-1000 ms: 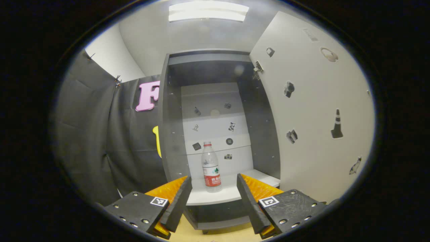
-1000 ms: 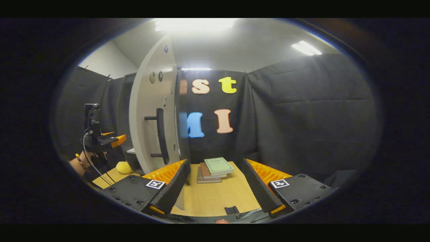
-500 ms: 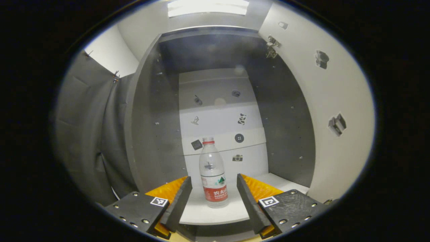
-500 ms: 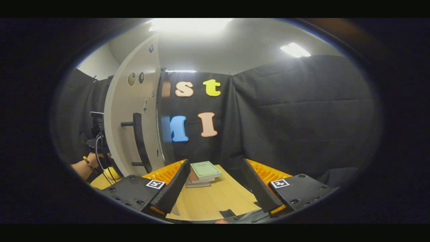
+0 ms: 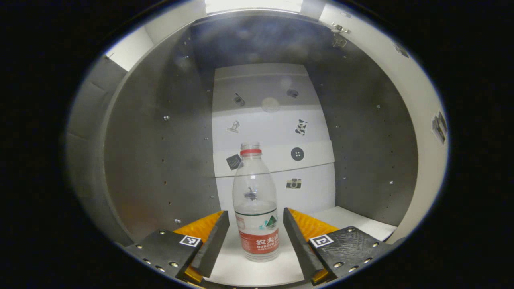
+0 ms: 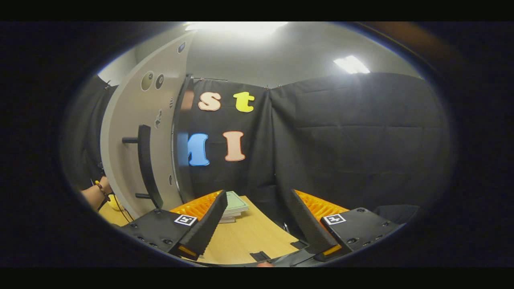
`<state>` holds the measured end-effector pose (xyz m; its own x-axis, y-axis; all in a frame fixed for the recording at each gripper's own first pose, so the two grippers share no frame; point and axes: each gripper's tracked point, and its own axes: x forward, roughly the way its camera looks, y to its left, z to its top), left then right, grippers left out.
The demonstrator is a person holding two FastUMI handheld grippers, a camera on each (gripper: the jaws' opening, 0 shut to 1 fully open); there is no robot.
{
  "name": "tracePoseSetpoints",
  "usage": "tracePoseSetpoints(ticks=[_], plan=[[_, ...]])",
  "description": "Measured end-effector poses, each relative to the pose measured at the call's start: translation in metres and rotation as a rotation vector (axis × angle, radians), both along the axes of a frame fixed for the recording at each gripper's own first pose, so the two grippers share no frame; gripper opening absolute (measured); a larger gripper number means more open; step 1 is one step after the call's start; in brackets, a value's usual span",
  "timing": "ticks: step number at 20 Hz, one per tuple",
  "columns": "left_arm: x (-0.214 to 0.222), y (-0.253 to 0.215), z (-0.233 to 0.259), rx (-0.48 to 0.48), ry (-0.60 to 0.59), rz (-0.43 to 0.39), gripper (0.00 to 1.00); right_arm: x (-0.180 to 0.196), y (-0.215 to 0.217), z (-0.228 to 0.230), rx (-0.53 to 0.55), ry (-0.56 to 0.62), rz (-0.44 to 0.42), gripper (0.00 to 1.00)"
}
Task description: Open the cabinet door with the right hand, grasp the bottle in the cabinet with the left hand and place it on the coaster, then close the cabinet door with the right hand.
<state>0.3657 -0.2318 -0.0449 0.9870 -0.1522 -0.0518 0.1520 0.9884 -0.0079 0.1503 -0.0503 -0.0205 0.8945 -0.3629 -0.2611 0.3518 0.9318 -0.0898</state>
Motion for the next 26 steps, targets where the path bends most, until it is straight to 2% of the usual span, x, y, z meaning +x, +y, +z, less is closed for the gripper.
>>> tracePoseSetpoints(ticks=[7, 8, 10, 11, 12, 13, 14, 15, 18, 20, 26], plan=[[0.019, -0.006, -0.013, 0.005, 0.018, -0.011, 0.82, 0.004, 0.003, 0.003, -0.019, 0.003, -0.006, 0.98], [0.020, -0.007, -0.014, 0.007, 0.022, -0.014, 0.80, 0.004, 0.005, 0.004, -0.027, 0.004, -0.007, 0.98], [0.021, -0.006, -0.015, 0.006, 0.028, -0.014, 0.85, 0.005, 0.007, 0.005, -0.038, 0.002, -0.001, 0.98], [0.020, -0.005, -0.016, 0.001, 0.029, -0.015, 0.80, 0.005, 0.009, 0.006, -0.043, -0.002, 0.005, 0.93], [0.019, -0.003, -0.013, -0.007, 0.028, -0.013, 0.78, 0.003, 0.009, 0.006, -0.047, -0.006, 0.011, 0.98], [0.016, -0.002, -0.012, -0.018, 0.025, -0.013, 0.72, 0.003, 0.010, 0.006, -0.047, -0.008, 0.019, 0.98], [0.013, 0.000, -0.009, -0.029, 0.026, -0.011, 0.72, 0.002, 0.009, 0.004, -0.040, -0.003, 0.028, 0.98], [0.005, 0.004, -0.005, -0.035, 0.027, -0.006, 0.72, 0.000, 0.009, 0.002, -0.028, 0.003, 0.033, 0.93], [-0.023, 0.012, 0.019, -0.074, -0.003, -0.012, 0.72, -0.003, 0.005, 0.003, 0.000, -0.020, 0.053, 0.98], [-0.047, 0.019, 0.036, -0.097, -0.034, -0.016, 0.73, -0.005, 0.004, 0.000, 0.025, -0.023, 0.072, 0.93], [-0.123, 0.059, 0.052, -0.061, -0.069, 0.016, 0.70, -0.008, -0.001, -0.008, 0.088, -0.038, 0.127, 0.93]])
